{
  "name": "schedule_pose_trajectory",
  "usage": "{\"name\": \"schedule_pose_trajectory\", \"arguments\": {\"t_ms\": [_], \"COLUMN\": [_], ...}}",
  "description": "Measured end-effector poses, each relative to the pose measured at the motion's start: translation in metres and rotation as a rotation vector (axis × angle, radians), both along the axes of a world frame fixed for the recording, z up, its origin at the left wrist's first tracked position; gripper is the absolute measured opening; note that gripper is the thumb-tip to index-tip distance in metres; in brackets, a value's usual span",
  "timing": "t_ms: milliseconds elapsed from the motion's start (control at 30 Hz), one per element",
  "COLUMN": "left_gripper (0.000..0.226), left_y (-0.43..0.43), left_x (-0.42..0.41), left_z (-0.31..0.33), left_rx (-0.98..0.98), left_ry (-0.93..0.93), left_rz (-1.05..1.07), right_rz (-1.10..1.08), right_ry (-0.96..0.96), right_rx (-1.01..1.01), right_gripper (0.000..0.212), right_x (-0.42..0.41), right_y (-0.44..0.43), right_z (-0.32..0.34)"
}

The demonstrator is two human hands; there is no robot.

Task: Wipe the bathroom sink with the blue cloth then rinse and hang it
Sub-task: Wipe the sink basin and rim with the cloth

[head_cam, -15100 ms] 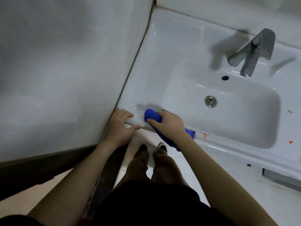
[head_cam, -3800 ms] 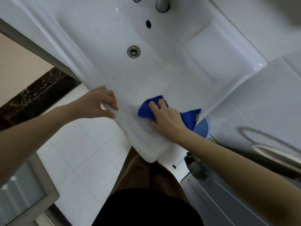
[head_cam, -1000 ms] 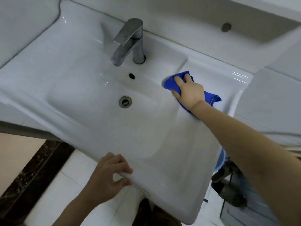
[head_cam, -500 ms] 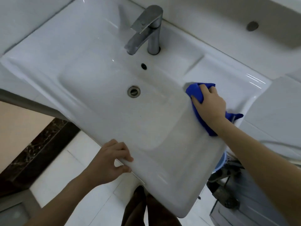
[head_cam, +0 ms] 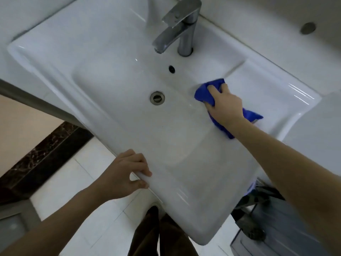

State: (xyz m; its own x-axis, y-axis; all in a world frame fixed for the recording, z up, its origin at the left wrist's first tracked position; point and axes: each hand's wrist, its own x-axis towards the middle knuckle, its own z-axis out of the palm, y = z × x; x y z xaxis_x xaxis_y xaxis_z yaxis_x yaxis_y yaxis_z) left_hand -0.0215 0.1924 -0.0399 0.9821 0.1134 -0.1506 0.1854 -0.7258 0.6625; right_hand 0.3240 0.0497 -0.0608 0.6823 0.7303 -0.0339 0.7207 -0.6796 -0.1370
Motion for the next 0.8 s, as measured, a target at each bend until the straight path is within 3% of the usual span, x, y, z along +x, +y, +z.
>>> {"name": "schedule_pose_trajectory", "arguments": {"t_ms": [67,133,300,433,600,700,800], "left_gripper": [0.026,0.025,0.022,0.023,0.024,0.025,0.028], "left_y": [-0.001,-0.002,-0.002,-0.002,-0.002,-0.002,-0.002], "left_x": [0.000,0.001,0.001,0.001,0.001,0.001,0.002], "left_z": [0.003,0.006,0.007,0.005,0.004,0.006,0.009], "left_rx": [-0.003,-0.008,-0.002,-0.013,-0.012,-0.004,0.017], "left_ry": [-0.001,-0.005,-0.009,-0.020,-0.029,-0.021,-0.011], "left_rz": [0.004,0.013,-0.010,0.006,0.012,0.009,-0.003], "right_rz": [-0.171,-0.204,0.113,0.180,-0.306,-0.350,-0.129], "right_ry": [0.075,0.096,0.332,0.272,0.115,0.163,0.320], "right_rx": [0.049,0.037,0.019,0.028,0.058,0.048,-0.035], "right_gripper": [0.041,0.041,0.049,0.051,0.046,0.042,0.044], "right_x": [-0.034,-0.083,-0.223,-0.183,-0.093,-0.130,-0.216], "right_y": [-0.031,-0.053,-0.063,-0.077,-0.072,-0.074,-0.079], "right_z": [0.001,0.001,0.007,0.004,0.007,0.008,0.010]}}
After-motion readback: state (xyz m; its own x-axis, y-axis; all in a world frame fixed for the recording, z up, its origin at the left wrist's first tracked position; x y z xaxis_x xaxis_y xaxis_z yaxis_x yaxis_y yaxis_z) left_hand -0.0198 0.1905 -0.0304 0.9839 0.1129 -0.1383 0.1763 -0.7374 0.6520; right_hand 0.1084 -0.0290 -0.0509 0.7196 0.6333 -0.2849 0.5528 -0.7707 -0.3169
